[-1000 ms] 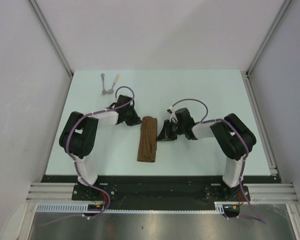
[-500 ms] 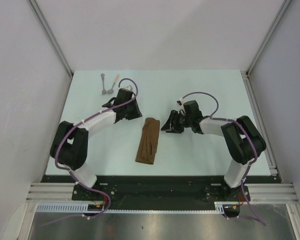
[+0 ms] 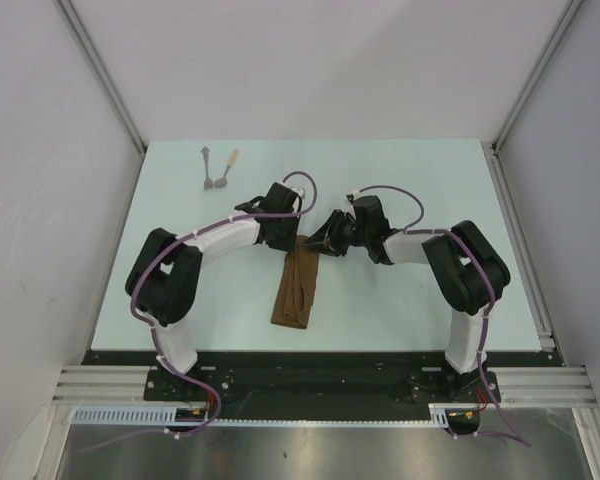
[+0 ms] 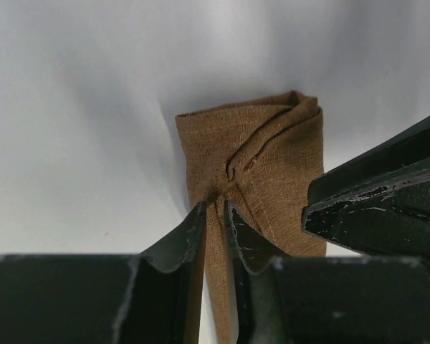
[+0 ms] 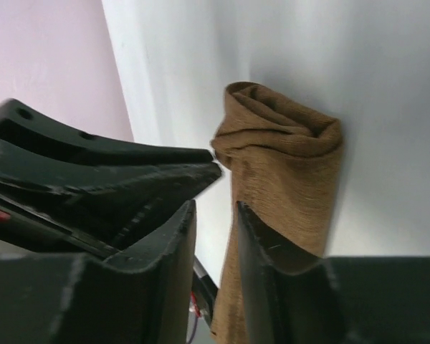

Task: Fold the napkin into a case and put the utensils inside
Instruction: Stuff the top corner of the smaller-rectangle-folded napkin at the center of the board.

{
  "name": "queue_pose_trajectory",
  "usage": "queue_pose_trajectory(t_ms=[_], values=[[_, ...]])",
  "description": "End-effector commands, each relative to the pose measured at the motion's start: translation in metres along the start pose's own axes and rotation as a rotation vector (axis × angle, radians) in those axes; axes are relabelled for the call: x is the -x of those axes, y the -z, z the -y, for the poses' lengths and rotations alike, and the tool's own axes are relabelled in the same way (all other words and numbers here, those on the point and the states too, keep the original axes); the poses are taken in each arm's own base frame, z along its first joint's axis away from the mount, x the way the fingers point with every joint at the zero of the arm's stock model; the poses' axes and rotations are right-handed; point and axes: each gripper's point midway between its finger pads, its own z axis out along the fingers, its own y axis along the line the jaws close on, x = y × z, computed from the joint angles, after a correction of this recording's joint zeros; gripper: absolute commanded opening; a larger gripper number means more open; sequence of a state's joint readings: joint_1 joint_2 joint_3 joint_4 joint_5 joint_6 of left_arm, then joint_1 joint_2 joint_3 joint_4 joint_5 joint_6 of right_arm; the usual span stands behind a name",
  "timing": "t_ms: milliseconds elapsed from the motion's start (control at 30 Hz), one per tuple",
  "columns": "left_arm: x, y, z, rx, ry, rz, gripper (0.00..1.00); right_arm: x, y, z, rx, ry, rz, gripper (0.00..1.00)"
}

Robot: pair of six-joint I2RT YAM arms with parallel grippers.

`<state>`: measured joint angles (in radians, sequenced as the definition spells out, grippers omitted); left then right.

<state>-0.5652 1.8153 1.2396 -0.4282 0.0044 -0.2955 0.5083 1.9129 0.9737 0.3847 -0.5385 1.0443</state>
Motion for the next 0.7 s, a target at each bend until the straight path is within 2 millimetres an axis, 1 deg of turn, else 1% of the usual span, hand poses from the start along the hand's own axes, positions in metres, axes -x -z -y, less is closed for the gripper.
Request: queue_pose_trajectory(t_ms=[0,33,133,167,233,400,467,500,533,600,667], values=[[0.008,0.004,0.001,0.019,-0.065,0.016,0.2,0.013,-0.011,-0.024,0.04,-0.013,0.066,0.3],[0.008,0.003,0.002,0.016,-0.067,0.016,0.2,0.013,-0.013,-0.024,0.035,-0.011,0.068,0.29],[0.007,-0.002,0.0,0.03,-0.058,0.006,0.17,0.012,-0.017,-0.012,-0.002,-0.037,0.066,0.27],[0.007,-0.003,-0.001,0.032,-0.056,0.008,0.17,0.013,-0.018,-0.015,0.012,-0.049,0.068,0.24],[0.01,-0.003,0.0,0.031,-0.056,0.019,0.13,0.014,-0.021,-0.012,0.01,-0.055,0.069,0.2],[0.017,-0.005,0.0,0.044,-0.051,0.032,0.1,0.015,-0.024,-0.009,0.002,-0.062,0.07,0.17],[0.017,-0.006,0.0,0.043,-0.052,0.029,0.11,0.014,-0.025,-0.007,-0.002,-0.062,0.065,0.17],[0.016,-0.006,0.002,0.039,-0.051,0.025,0.16,0.014,-0.026,-0.008,0.0,-0.057,0.064,0.17],[0.016,-0.005,0.001,0.039,-0.045,0.025,0.19,0.014,-0.026,-0.007,-0.003,-0.056,0.063,0.17],[0.014,-0.006,0.001,0.04,-0.04,0.024,0.21,0.015,-0.026,-0.007,-0.004,-0.054,0.066,0.17],[0.014,-0.009,0.0,0.047,-0.036,0.013,0.2,0.015,-0.027,-0.005,-0.007,-0.053,0.066,0.16]])
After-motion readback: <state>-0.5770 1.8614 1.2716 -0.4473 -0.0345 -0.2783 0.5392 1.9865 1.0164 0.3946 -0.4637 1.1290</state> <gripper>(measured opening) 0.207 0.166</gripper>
